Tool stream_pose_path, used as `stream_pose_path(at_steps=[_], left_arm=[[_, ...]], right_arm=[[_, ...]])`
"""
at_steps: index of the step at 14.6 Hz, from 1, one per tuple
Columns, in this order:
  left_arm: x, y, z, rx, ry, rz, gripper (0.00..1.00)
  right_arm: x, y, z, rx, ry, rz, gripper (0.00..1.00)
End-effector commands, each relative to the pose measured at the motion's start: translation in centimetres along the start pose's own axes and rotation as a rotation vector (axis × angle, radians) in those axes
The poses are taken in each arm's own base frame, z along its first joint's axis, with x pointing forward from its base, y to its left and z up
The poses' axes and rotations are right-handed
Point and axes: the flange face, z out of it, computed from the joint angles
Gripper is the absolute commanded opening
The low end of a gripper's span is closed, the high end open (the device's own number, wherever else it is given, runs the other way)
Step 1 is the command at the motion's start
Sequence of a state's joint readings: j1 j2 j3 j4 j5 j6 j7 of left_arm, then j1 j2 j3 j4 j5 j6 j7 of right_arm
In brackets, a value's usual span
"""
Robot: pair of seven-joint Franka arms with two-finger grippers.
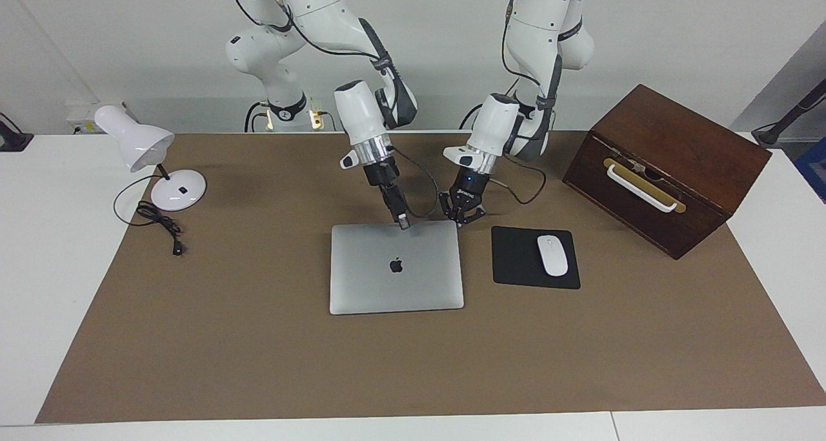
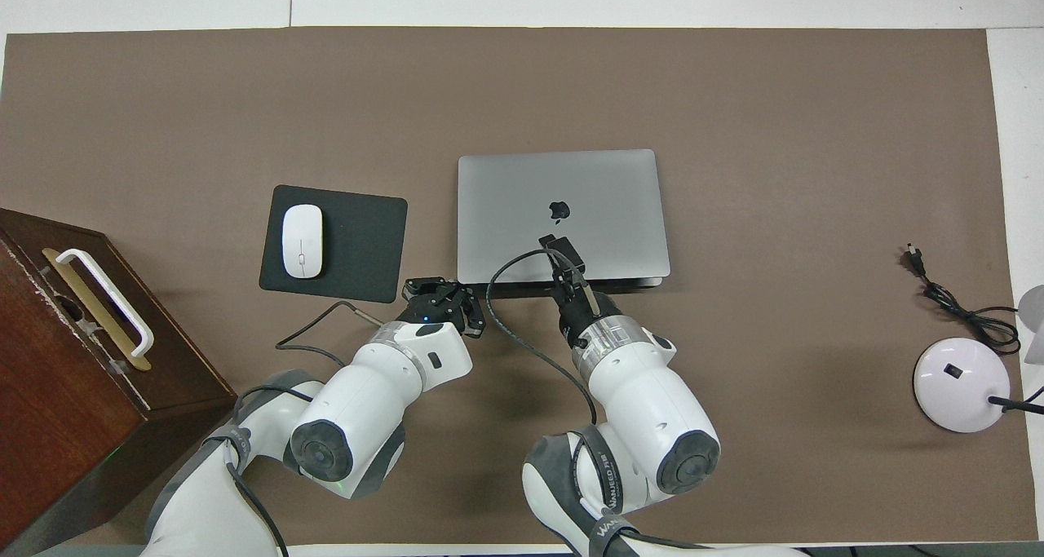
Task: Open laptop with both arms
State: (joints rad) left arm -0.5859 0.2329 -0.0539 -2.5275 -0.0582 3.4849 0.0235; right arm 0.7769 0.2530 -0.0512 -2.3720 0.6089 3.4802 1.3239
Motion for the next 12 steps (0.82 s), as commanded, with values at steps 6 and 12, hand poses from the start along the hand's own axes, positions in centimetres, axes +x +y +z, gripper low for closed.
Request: stream_pose_path(at_steps=[6, 12], left_arm=[[-0.4, -0.1, 1.6, 0.001, -0.005, 0.009, 0.00], [-1.0, 0.3, 2.1, -0.005, -0.021, 0.017, 0.00]], right_arm=[[2.1, -1.7, 1.3, 0.035, 0.042, -0.064, 1.00], [2.0, -1.7, 1.3, 0.035, 0.040, -0.065, 1.00]])
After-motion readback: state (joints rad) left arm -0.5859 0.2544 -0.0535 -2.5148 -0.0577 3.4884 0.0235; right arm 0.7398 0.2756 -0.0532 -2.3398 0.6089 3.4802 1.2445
